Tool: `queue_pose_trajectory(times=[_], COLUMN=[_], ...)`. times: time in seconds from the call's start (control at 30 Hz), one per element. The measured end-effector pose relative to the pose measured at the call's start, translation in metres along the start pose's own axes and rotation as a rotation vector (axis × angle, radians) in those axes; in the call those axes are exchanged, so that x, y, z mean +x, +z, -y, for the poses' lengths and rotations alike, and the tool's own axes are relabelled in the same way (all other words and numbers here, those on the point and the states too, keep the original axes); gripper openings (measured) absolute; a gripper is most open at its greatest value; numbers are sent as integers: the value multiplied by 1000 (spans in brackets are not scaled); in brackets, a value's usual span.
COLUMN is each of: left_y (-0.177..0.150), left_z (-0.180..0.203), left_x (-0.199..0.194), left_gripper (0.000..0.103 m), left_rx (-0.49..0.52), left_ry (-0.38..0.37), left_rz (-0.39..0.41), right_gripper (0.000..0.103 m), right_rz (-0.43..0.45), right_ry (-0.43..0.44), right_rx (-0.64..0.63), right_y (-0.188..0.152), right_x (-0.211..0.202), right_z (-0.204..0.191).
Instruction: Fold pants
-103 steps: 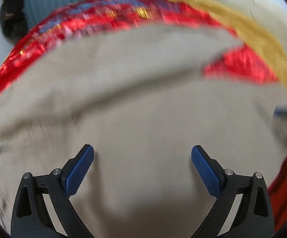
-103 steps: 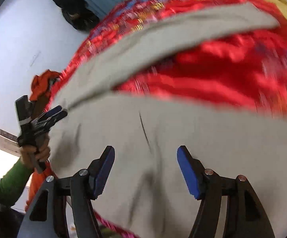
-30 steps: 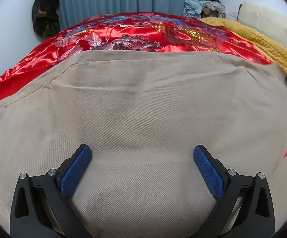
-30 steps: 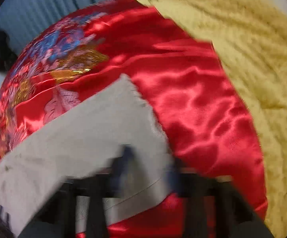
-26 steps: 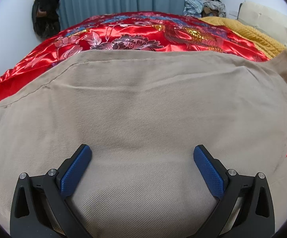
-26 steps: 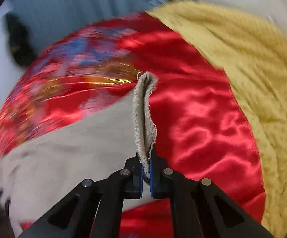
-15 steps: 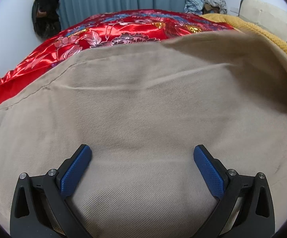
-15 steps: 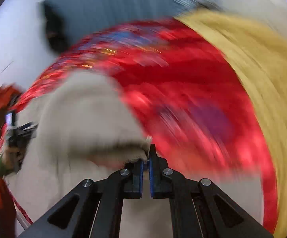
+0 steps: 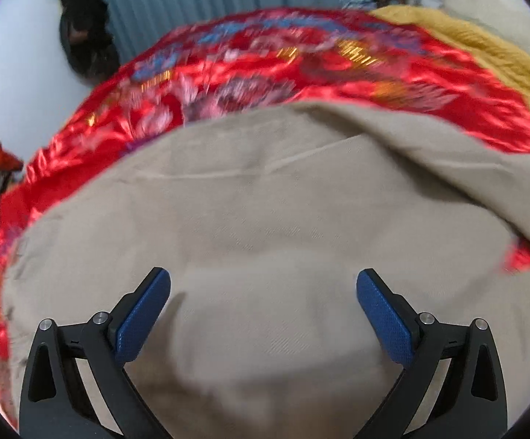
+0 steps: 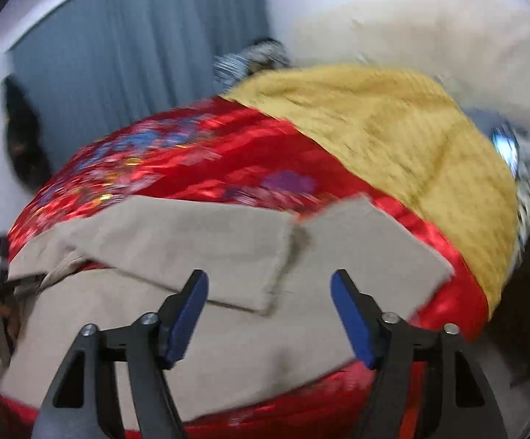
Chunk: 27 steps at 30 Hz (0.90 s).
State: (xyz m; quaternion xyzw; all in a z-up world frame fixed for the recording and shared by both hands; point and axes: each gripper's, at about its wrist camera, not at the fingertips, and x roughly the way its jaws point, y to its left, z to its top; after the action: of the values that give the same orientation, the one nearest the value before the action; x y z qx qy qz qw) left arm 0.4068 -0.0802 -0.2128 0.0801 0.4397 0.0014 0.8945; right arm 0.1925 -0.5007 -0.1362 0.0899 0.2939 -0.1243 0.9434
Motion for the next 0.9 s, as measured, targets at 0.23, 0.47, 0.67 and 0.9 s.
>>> queue_pose_trajectory(times=[0.23,0.47,0.67,0.9], left_y=[-80,-112,-125,-121], left_z=[-3,-8,-6,-7], left_x=[-59,-31,-34,-31], left_gripper=[102,103,102,103], left_rx=[12,-91,-65,-64], left_ry=[-51,-68,-65,-64], left_rz=[-8,-83,-14,-10], right_gripper=[93,93,101,103], right_rz=[-9,-209,-349,-342], right_ry=[121,287,318,331], right_rx=[-225,-376,-376,-372], right_y=[-23,-65,-91,-93], right_x=[5,40,74,73], right_z=[-71,-120,-120,-118])
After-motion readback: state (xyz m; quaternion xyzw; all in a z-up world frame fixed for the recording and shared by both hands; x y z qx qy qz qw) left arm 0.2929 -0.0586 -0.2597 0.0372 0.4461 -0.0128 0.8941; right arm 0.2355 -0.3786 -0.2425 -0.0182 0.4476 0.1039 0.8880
